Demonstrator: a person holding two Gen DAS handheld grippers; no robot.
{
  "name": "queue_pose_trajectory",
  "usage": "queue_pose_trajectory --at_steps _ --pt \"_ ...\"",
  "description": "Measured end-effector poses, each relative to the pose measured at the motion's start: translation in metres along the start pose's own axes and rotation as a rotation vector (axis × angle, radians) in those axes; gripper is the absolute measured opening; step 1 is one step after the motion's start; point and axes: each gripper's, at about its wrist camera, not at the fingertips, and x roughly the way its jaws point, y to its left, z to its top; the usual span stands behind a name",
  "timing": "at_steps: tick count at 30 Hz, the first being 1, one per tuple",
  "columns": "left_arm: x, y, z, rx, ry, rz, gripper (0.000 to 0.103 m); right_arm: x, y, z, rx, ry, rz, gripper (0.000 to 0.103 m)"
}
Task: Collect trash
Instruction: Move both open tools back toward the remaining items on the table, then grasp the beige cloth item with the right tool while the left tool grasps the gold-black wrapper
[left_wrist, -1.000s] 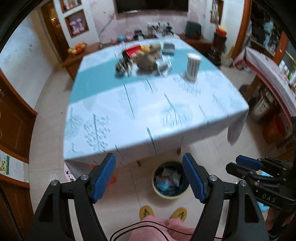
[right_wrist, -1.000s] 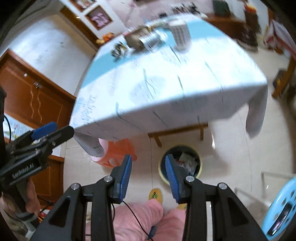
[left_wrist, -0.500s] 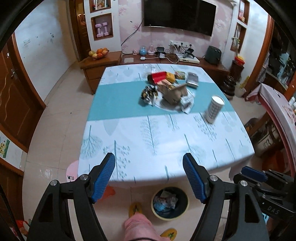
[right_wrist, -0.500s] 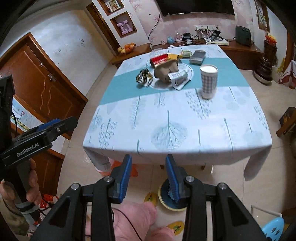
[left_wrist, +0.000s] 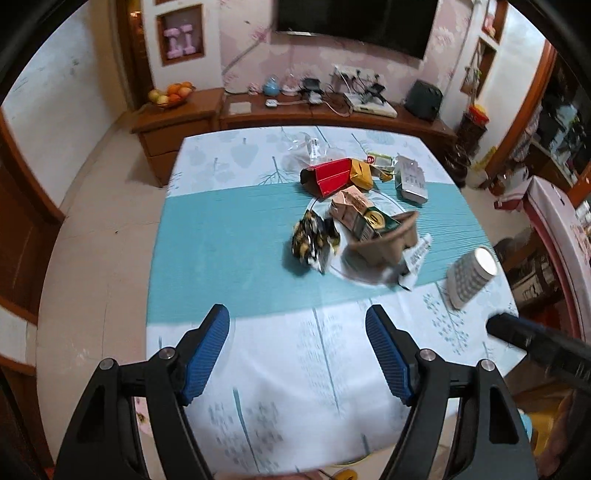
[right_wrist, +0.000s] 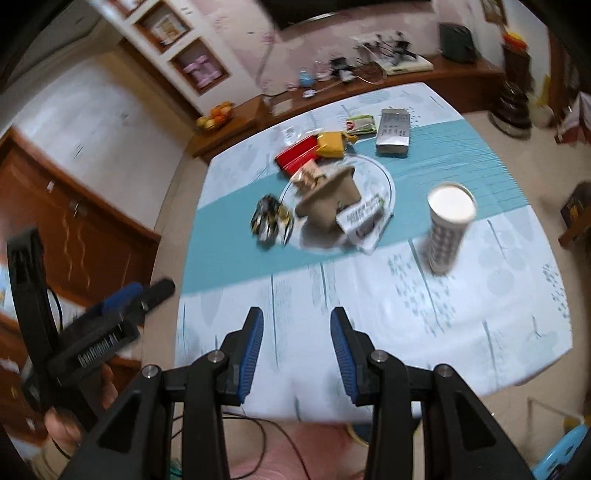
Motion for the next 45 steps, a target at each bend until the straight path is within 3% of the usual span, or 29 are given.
queue_pose_trajectory --at_steps 7,19,22,23,24,29,39,45 --pt "0.073 0.011 0.06 0.085 0.078 -0.038 0.075 0.06 0.0 0.069 0.185 0.024 -0.051 0.047" --pt "0.163 0.016 0.095 0.058 0.215 -0.123 0.075 0.136 -0.019 0.108 0.338 0.089 -0.227 0.047" --pt "0.177 0.013 0.097 0.069 0.237 -0.124 0.075 0.142 -0.019 0.111 0.336 0.092 -0.27 0.039" --pt "0.181 0.012 0.098 0.068 0.246 -0.124 0.075 0.144 -0.019 0.112 0.333 0.093 -0.279 0.032" --pt "0.187 0.012 0.098 0.065 0.259 -0.125 0.075 0.145 -0.018 0.113 0.328 0.092 -0.287 0.022" --pt "0.205 0.011 0.103 0.007 0.312 -0.185 0.075 0.145 -0.013 0.114 0.296 0.08 -0.327 0.009" --pt "0.211 0.004 0.101 -0.012 0.341 -0.22 0.075 0.135 0.022 0.116 0.058 0.006 -0.432 0.008" --pt "0.21 -0.005 0.094 0.016 0.358 -0.237 0.075 0.13 0.051 0.109 -0.172 -0.075 -0.572 0.008"
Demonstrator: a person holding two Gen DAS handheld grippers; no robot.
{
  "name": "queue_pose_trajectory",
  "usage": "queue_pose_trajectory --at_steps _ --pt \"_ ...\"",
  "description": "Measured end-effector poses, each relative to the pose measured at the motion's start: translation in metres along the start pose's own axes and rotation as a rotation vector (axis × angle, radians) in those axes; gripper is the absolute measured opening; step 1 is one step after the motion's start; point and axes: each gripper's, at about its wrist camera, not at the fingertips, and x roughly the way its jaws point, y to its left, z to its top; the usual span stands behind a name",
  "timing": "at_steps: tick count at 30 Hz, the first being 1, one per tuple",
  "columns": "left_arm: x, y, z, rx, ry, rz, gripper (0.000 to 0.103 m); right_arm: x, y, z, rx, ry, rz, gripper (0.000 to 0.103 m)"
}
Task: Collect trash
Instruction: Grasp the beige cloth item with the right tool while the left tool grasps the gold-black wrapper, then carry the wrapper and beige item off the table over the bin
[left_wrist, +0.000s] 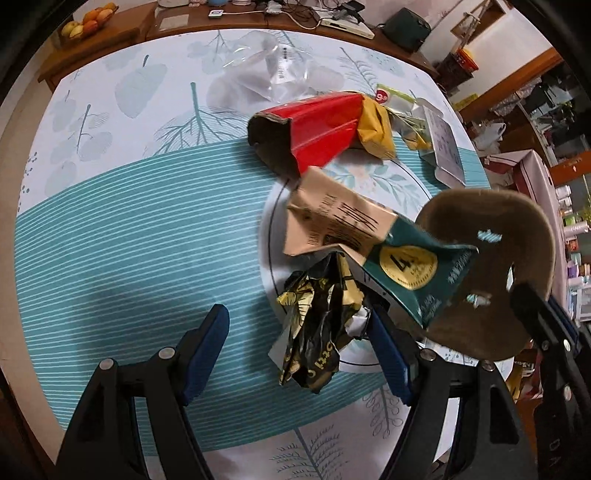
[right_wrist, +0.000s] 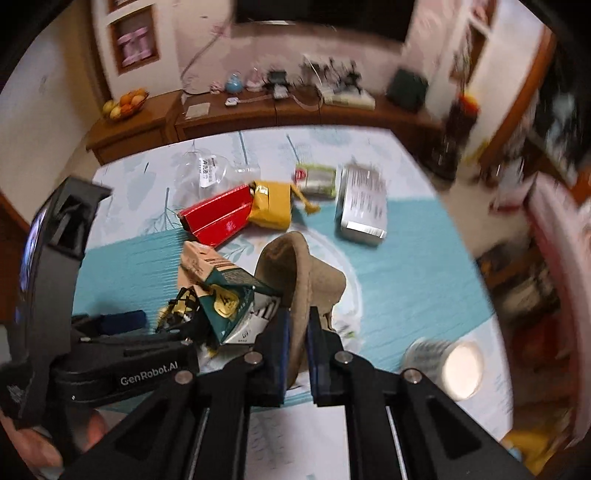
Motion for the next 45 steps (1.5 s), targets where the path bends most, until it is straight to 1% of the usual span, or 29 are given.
queue_pose_trajectory --at_steps 3,4,5,6,7,9,10,17,22,26,33,40,45 --pt "0.003 -0.006 -0.003 0.027 0.014 0.0 0.075 -0.002 0.007 -0.004 -0.064 -0.031 -0.054 0.008" --pt "0.006 -0.009 -0.006 0.038 0.027 -0.001 0.072 -0.002 0.008 -0.007 -0.081 -0.039 -0.074 0.008" --pt "0.007 -0.01 -0.009 0.046 0.033 0.0 0.067 -0.003 0.009 -0.008 -0.09 -0.044 -0.087 0.008" --pt "0.008 -0.011 -0.012 0.054 0.04 0.004 0.049 -0.003 0.01 -0.009 -0.098 -0.053 -0.103 0.008" --pt "0.011 -0.013 -0.017 0.066 0.051 0.019 0.046 -0.004 0.01 -0.01 -0.101 -0.059 -0.11 0.008" --pt "0.006 -0.014 -0.025 0.076 0.015 0.026 0.044 -0.007 0.008 -0.013 -0.101 -0.069 -0.118 0.008" --pt "0.005 -0.015 -0.031 0.077 0.011 0.033 0.044 -0.01 0.007 -0.014 -0.101 -0.076 -0.119 0.008" --pt "-0.01 -0.007 -0.061 0.037 0.015 0.039 0.043 -0.028 -0.001 -0.026 -0.09 -0.117 -0.117 0.008" --pt "-0.037 -0.011 -0.088 0.039 -0.014 0.037 0.043 -0.046 -0.009 -0.045 -0.084 -0.136 -0.089 0.008" --pt "-0.057 -0.022 -0.114 0.05 -0.037 0.04 0.043 -0.061 -0.016 -0.069 -0.085 -0.137 -0.061 0.008" --pt "-0.081 -0.067 -0.168 0.082 -0.104 0.073 0.043 -0.081 -0.039 -0.121 -0.077 -0.13 0.007 0.008" --pt "-0.103 -0.123 -0.249 0.089 -0.202 0.128 0.043 -0.109 -0.076 -0.189 -0.094 -0.14 0.088 0.008" --pt "-0.099 -0.163 -0.305 0.089 -0.222 0.151 0.043 -0.134 -0.107 -0.243 -0.125 -0.144 0.134 0.008"
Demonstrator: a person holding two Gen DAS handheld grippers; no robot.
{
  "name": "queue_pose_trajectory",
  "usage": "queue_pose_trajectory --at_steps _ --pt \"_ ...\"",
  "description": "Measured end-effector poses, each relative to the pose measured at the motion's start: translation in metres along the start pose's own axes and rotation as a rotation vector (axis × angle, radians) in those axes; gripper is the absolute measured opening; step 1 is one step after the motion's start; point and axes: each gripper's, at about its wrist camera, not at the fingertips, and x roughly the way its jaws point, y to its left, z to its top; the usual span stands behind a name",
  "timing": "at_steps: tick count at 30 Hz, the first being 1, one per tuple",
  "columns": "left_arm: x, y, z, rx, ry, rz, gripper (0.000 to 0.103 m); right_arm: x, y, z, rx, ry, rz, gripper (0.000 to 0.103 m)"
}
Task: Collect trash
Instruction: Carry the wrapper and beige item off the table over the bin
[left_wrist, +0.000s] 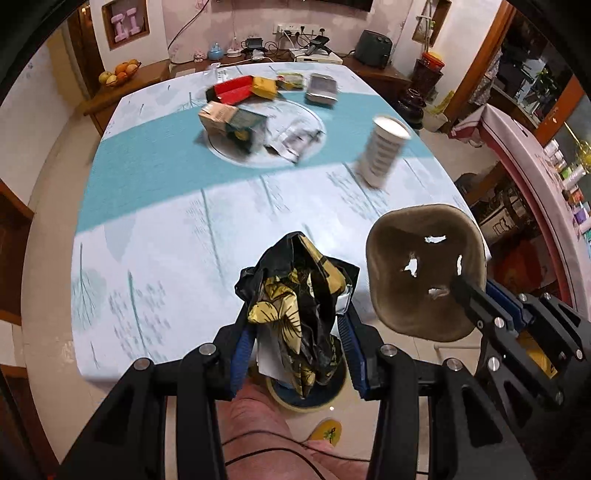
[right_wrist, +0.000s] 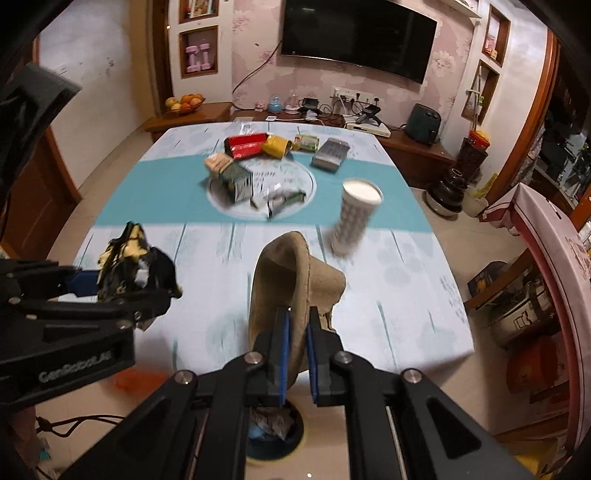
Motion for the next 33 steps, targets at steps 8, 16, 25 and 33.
queue_pose_trajectory --at_steps 8,16,25,33 --pt "0.001 -0.048 -0.075 0.033 0.06 0.036 0.043 -0.032 -0.03 -0.082 0.009 0.046 0.06 0.008" --pt "0.031 -0.061 -0.13 0.081 0.147 0.072 0.043 -0.012 -0.037 -0.15 0.092 0.175 0.108 0.008" --pt "0.101 -0.053 -0.174 0.06 0.247 0.069 0.044 0.052 -0.038 -0.213 0.203 0.338 0.123 0.008" --pt "0.179 -0.04 -0.193 0.084 0.284 0.056 0.045 0.126 -0.037 -0.256 0.329 0.443 0.125 0.009"
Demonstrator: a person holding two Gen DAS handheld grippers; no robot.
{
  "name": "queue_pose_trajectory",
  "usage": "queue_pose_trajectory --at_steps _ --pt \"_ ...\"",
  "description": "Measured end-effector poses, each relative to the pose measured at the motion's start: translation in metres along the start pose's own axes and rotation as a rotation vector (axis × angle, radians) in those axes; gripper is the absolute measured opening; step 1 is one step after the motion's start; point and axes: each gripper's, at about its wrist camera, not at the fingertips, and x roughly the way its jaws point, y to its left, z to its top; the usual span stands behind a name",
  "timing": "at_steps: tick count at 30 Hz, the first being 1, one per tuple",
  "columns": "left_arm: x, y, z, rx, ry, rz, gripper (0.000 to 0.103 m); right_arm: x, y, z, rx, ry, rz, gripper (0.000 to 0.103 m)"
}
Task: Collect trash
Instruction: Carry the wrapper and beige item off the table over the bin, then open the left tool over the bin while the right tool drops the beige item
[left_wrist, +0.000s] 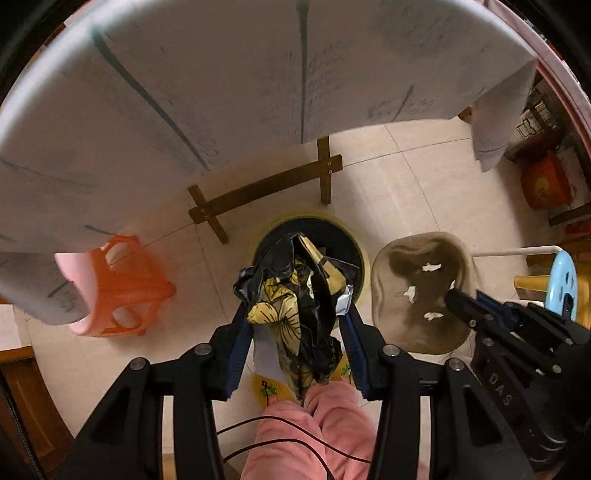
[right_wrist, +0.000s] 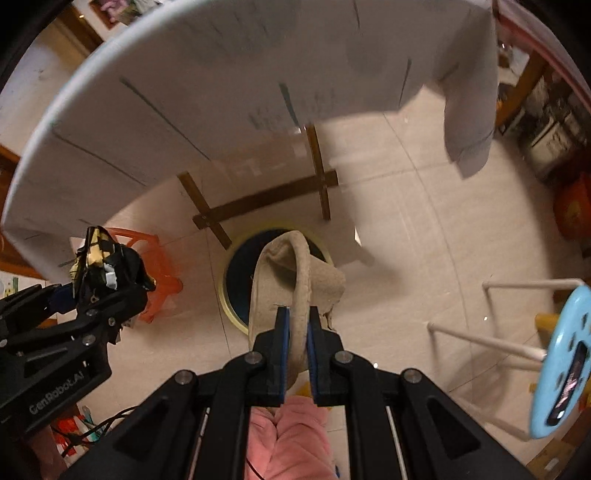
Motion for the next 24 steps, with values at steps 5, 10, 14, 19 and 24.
queue_pose_trajectory --at_steps 5,10,14,19,24 --pt "0.04 0.007 0.006 0.014 -0.012 0.0 0.052 0.054 -0.002 0.003 0.053 0.035 0.014 0.009" --pt "0.068 0.011 0.01 0.029 -0.026 0.005 0.066 0.089 -0.004 0.005 0.093 0.048 0.023 0.009" --pt "0.085 0.016 0.013 0.038 -0.011 0.029 0.067 0.103 -0.004 0.007 0.099 0.056 0.016 0.009" --pt "0.085 0.025 0.013 0.003 -0.006 0.027 0.067 0.109 0.0 0.01 0.098 0.061 0.016 0.009" --pt "0.078 0.038 0.013 -0.018 -0.01 0.027 0.067 0.114 0.002 0.016 0.106 0.06 0.046 0.009"
